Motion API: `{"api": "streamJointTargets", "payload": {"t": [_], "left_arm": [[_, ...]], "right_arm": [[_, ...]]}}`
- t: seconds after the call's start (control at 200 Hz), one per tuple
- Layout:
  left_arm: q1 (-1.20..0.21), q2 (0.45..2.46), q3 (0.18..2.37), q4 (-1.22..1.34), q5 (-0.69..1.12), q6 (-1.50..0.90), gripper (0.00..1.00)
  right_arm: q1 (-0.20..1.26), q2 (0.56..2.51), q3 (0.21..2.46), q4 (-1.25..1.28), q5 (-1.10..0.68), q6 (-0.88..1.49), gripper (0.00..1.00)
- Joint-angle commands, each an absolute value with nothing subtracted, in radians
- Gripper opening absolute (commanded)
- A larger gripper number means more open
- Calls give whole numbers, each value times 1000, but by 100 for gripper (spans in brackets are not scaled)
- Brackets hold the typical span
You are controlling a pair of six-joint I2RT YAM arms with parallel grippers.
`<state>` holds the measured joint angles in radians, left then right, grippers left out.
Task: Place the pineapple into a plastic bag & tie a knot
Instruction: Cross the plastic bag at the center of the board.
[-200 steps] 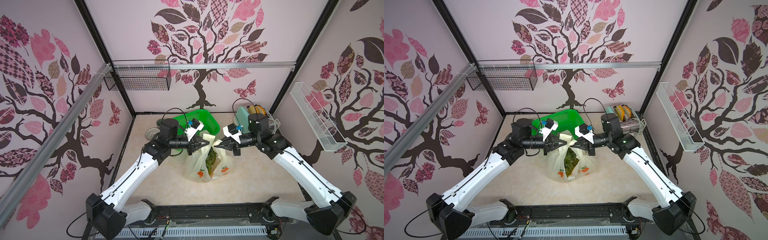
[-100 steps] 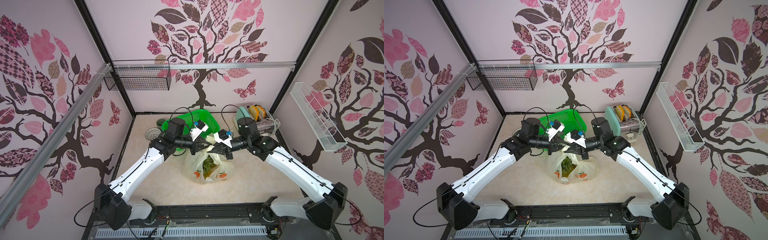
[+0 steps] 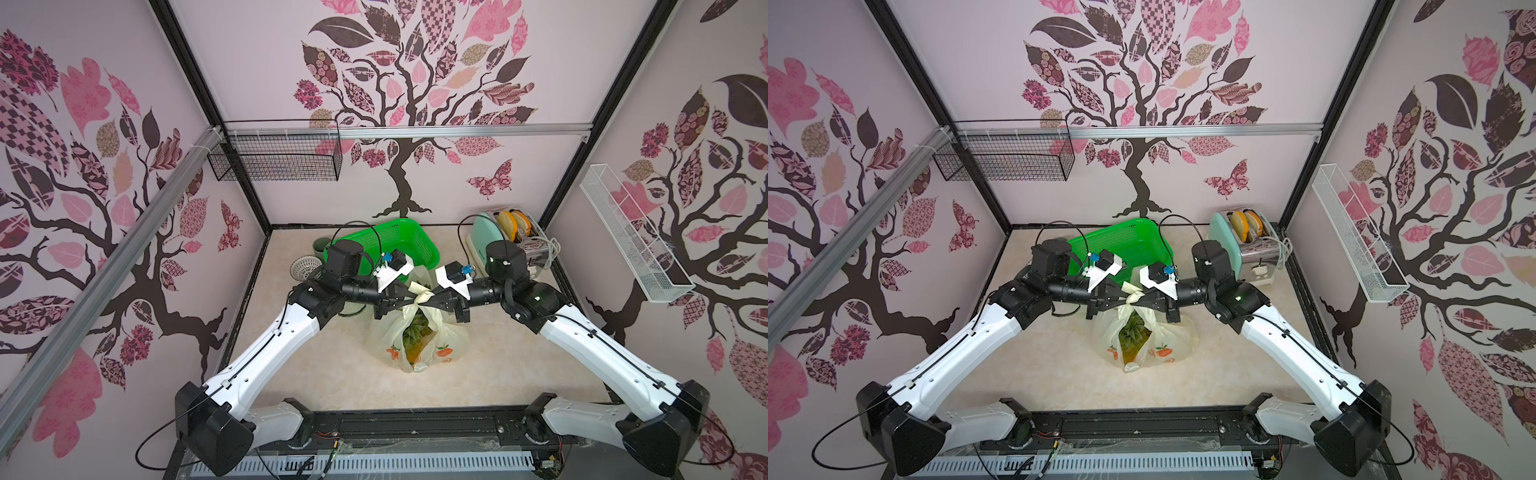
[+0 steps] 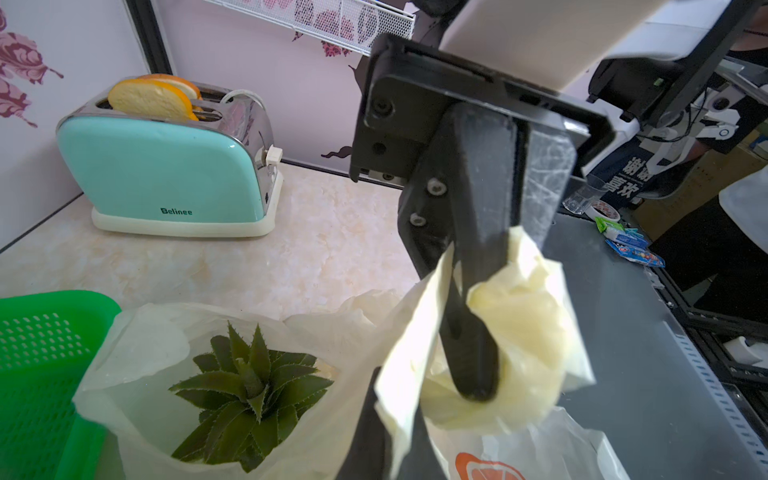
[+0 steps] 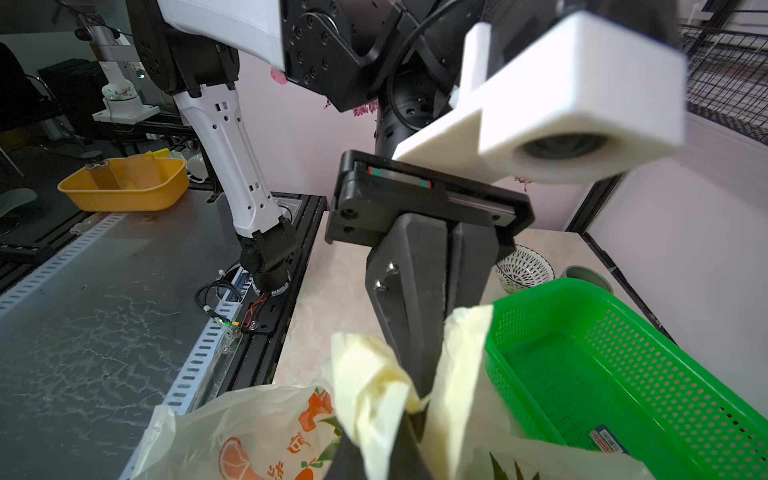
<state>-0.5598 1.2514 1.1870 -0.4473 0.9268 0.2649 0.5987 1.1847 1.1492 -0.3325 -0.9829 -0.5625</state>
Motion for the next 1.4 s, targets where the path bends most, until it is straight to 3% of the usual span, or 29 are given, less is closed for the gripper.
{"api": "streamJointTargets", "payload": {"t": [0.0, 0.165, 0.29, 0.535, 0.725, 0.805, 1.105, 1.205, 1.396], "left_arm": [[-555, 1229, 1164, -468, 969, 352, 0], [-553, 1235, 1170, -496, 976, 407, 0], [-551, 1227, 1164, -482, 982, 416, 13], [-524, 1207, 1137, -480, 1000, 433, 25], [-501, 1192, 1127, -478, 1007, 442, 30], [-497, 1184, 1127, -482, 1008, 444, 37], [-469, 1132, 1063, -498, 989, 444, 42], [-466, 1114, 1037, -469, 983, 432, 42], [-467, 1125, 1036, -415, 992, 401, 21]], "right_arm": [[597, 1170, 1161, -316, -969, -552, 0], [597, 1181, 1177, -364, -939, -575, 0], [597, 1192, 1177, -367, -931, -574, 0], [598, 1197, 1176, -367, -931, -569, 0], [597, 1204, 1180, -372, -928, -572, 0], [598, 1211, 1189, -384, -924, -578, 0], [597, 1218, 1206, -400, -943, -584, 0], [598, 1216, 1208, -402, -954, -584, 0], [598, 1191, 1218, -434, -1004, -593, 0]]}}
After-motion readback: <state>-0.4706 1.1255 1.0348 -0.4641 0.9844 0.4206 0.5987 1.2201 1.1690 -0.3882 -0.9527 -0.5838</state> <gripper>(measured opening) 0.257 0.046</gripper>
